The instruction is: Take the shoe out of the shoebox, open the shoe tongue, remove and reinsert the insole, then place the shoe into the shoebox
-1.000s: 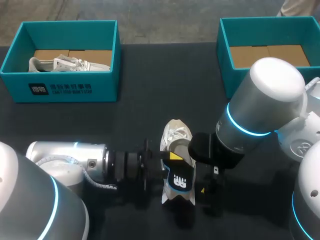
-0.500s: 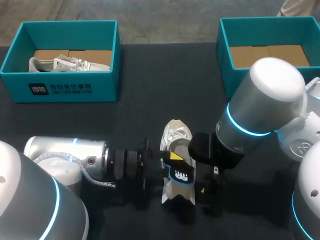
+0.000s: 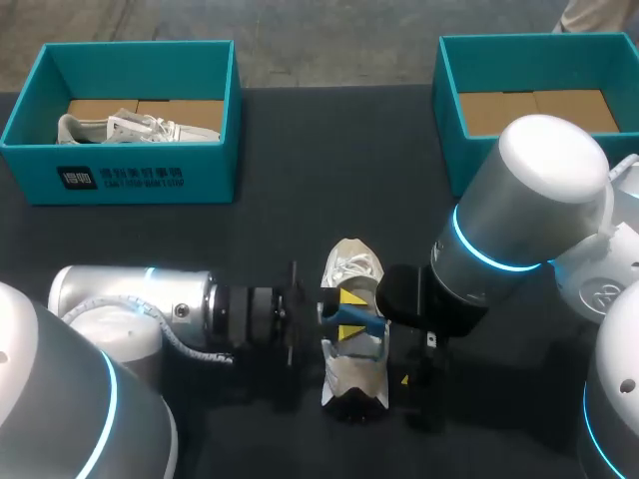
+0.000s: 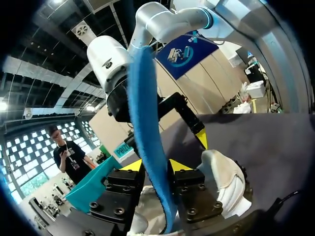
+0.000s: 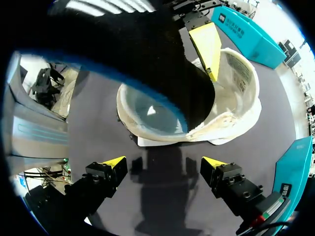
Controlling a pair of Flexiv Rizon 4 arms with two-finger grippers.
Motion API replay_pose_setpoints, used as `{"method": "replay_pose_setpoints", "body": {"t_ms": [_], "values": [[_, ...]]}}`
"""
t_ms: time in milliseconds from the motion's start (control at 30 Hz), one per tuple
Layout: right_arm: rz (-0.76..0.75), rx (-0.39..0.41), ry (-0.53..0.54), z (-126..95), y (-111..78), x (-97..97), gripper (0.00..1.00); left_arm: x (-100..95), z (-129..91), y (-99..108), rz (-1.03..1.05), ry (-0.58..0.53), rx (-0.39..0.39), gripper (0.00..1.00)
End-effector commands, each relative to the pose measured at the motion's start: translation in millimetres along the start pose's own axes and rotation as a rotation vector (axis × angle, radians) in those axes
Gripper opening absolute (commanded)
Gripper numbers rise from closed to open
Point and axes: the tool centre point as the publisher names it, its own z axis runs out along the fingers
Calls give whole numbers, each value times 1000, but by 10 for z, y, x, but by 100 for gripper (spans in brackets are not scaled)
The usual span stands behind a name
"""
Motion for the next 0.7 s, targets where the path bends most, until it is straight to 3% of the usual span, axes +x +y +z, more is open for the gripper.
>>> {"method": "replay_pose_setpoints", "body": {"t_ms": [33, 500, 700], "values": [[0, -1, -3, 8, -9, 12, 100, -8, -11, -21, 1, 23, 4, 37], [0, -1, -3, 8, -9, 12, 100, 129, -47, -148, 7, 76, -12, 36], [0, -1, -3, 8, -9, 12, 100, 209, -91, -172, 8, 93, -40, 31]]}}
